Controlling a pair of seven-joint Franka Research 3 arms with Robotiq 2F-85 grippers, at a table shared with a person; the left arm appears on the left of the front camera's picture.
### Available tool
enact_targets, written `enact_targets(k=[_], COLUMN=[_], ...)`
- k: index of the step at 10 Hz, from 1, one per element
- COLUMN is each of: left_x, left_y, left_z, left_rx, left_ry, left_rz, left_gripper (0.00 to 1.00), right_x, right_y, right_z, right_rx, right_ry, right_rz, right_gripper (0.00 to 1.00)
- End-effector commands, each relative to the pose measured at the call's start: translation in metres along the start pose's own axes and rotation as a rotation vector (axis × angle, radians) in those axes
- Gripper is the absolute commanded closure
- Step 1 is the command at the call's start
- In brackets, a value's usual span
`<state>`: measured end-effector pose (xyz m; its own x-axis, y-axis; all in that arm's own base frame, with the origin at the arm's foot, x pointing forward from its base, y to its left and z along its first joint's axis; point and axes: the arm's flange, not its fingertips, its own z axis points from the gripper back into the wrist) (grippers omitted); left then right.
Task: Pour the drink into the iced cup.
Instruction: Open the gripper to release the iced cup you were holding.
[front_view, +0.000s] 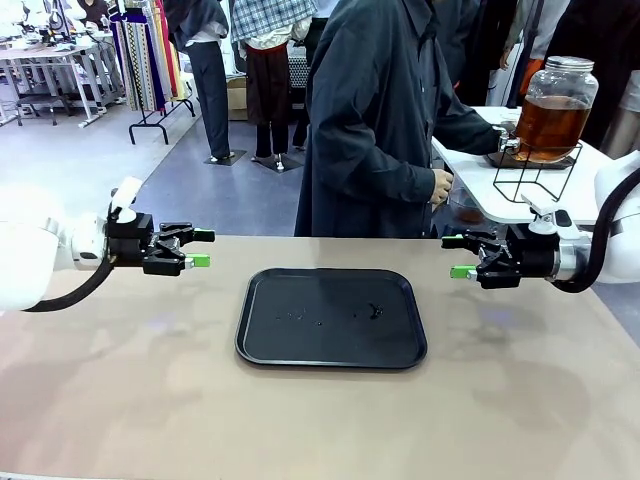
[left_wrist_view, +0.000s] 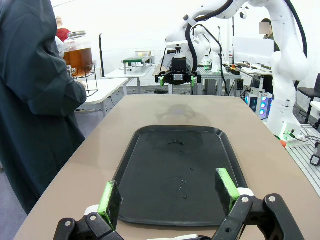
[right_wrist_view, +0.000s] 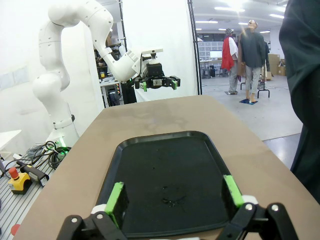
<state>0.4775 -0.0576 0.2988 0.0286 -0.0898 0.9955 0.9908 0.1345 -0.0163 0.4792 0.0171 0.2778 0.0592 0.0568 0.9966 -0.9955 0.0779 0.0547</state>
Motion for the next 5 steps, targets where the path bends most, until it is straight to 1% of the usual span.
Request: enact_targets(k=[1, 5], left_x=[0.0012, 0.0012], left_y=[0.0006, 0.0006], left_z=[-0.0013, -0.0013], left_rx=[0.001, 0.001], left_ry=[0.005, 0.005], left_rz=[0.0, 0.0], left_gripper=[0.0, 0.0], right_x=[0.0027, 0.0027], right_y=[-0.0008, -0.0008], right_z=[0.0, 0.0], right_rx=[0.0, 0.0], right_ry=[0.001, 0.001], right_rz=[0.004, 0.004], right_gripper=[0.0, 0.0])
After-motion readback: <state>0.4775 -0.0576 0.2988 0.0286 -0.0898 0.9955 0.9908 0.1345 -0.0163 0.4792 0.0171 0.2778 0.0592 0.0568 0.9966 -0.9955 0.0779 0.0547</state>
